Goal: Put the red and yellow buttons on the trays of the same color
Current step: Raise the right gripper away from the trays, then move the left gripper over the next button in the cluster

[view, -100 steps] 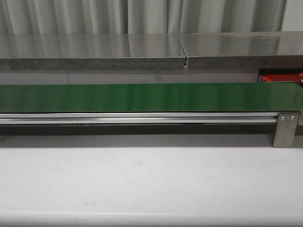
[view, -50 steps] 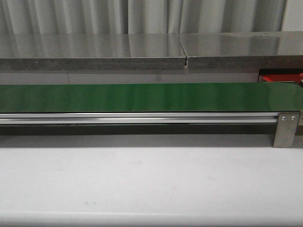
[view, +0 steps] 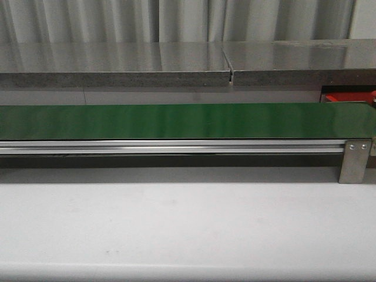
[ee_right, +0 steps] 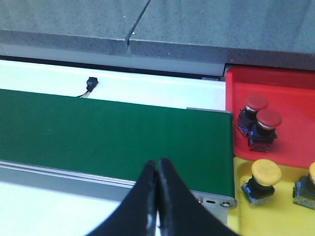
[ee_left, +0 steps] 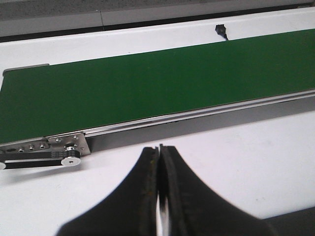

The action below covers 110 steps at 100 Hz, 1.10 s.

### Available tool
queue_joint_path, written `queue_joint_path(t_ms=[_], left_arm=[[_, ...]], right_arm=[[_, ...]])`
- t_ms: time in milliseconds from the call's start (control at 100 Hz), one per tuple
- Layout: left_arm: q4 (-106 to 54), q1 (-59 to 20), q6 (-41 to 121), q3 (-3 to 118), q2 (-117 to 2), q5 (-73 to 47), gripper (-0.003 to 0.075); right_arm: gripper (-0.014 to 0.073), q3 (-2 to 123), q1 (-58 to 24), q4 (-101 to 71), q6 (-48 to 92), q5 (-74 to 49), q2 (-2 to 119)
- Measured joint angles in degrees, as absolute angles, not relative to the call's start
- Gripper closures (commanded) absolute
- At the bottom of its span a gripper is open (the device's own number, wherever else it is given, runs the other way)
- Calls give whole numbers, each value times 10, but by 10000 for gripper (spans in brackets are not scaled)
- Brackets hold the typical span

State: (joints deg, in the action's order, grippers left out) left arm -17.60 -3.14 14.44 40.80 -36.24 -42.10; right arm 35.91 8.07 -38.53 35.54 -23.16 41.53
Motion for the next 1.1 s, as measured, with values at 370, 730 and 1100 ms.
queue_joint_path(t_ms=[370,730,1100], left_arm=[[-176,-31,144,408,-362,-420,741],[-176,-31,117,430,-439,-382,741],[-176,6,101,501,-582,-332,740]], right_arm=[[669,319,81,-385,356,-256,300],[669,319,81,-384,356,-261,299],[669,319,81,-384,356,-261,299]])
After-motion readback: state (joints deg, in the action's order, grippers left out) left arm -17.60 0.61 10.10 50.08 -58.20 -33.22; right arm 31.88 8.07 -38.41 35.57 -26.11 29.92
